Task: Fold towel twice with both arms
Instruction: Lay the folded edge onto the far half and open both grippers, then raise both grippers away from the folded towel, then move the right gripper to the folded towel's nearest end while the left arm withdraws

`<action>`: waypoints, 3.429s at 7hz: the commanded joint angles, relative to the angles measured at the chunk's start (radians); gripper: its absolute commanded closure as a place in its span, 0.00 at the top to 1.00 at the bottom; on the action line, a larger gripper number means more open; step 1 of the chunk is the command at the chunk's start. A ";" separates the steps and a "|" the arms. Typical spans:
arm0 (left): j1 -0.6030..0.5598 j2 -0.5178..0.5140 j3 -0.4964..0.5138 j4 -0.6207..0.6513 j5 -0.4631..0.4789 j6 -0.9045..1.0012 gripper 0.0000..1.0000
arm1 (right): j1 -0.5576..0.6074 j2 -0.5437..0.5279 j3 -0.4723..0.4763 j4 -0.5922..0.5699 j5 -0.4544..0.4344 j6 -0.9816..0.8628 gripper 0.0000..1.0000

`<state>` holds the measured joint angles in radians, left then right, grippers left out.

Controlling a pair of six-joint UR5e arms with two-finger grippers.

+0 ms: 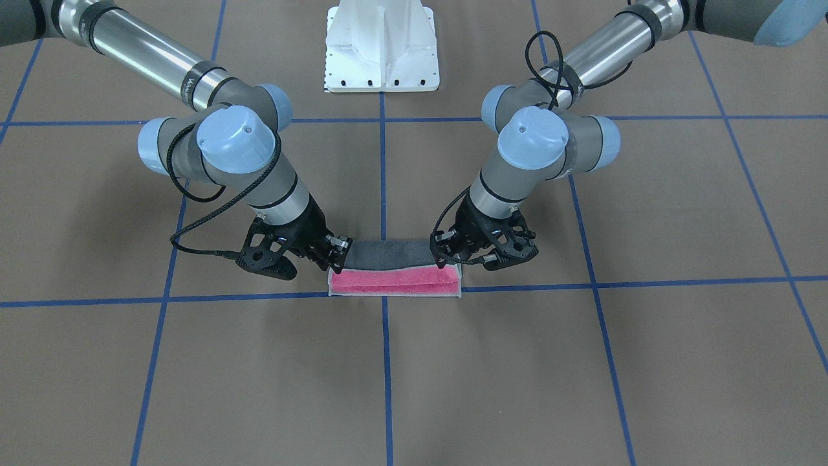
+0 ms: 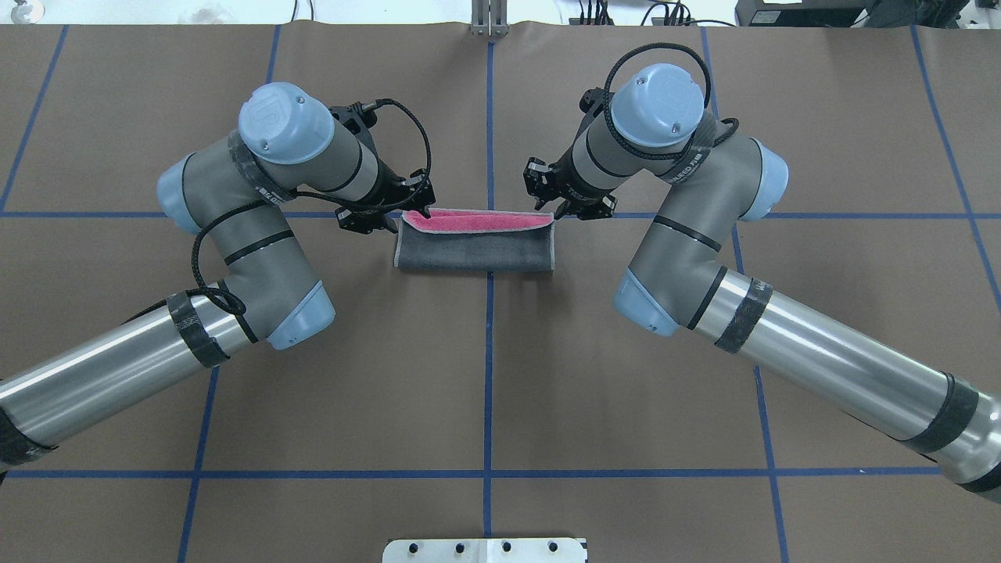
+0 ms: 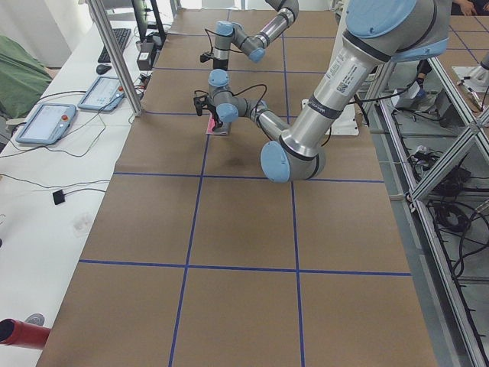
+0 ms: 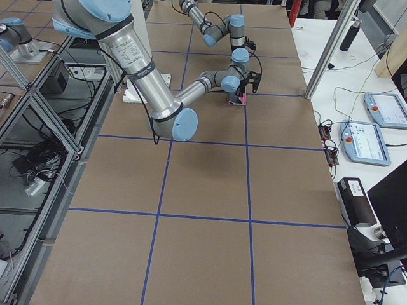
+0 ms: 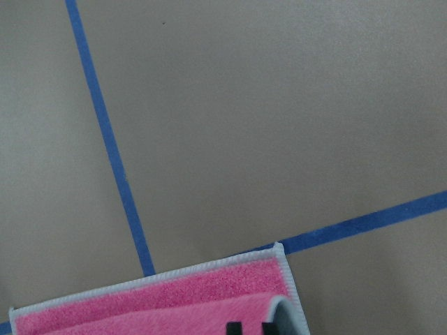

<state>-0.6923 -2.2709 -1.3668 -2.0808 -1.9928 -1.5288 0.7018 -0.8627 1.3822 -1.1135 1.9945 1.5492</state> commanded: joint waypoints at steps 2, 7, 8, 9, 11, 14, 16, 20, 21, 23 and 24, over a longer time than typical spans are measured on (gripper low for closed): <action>-0.007 -0.001 0.000 -0.001 0.000 0.001 1.00 | 0.007 0.002 0.000 0.000 0.001 0.006 0.99; 0.011 -0.024 0.082 -0.122 0.006 -0.065 1.00 | 0.067 -0.009 0.000 0.001 0.070 -0.043 0.99; 0.020 -0.038 0.098 -0.124 0.006 -0.077 1.00 | 0.088 -0.016 0.000 0.000 0.099 -0.069 0.99; 0.030 -0.041 0.103 -0.124 0.006 -0.077 1.00 | 0.114 -0.027 0.001 0.000 0.131 -0.093 0.99; 0.037 -0.058 0.116 -0.124 0.008 -0.079 1.00 | 0.148 -0.047 0.001 0.000 0.167 -0.132 0.99; 0.036 -0.143 0.205 -0.125 0.037 -0.076 1.00 | 0.191 -0.067 0.008 0.000 0.230 -0.164 0.99; 0.034 -0.147 0.238 -0.168 0.052 -0.076 1.00 | 0.214 -0.085 0.011 0.000 0.259 -0.182 0.99; 0.005 -0.225 0.334 -0.205 0.052 -0.077 1.00 | 0.254 -0.116 0.014 0.000 0.313 -0.232 0.99; -0.013 -0.223 0.337 -0.206 0.052 -0.073 1.00 | 0.254 -0.118 0.015 0.001 0.332 -0.230 0.99; -0.047 -0.225 0.341 -0.203 0.040 -0.053 1.00 | 0.252 -0.125 0.035 0.001 0.380 -0.207 0.99; -0.073 -0.223 0.339 -0.202 0.014 -0.022 1.00 | 0.219 -0.133 0.066 0.003 0.376 -0.142 0.99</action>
<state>-0.7370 -2.4949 -1.0276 -2.2842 -1.9563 -1.5800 0.9468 -0.9878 1.4193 -1.1115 2.3649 1.3518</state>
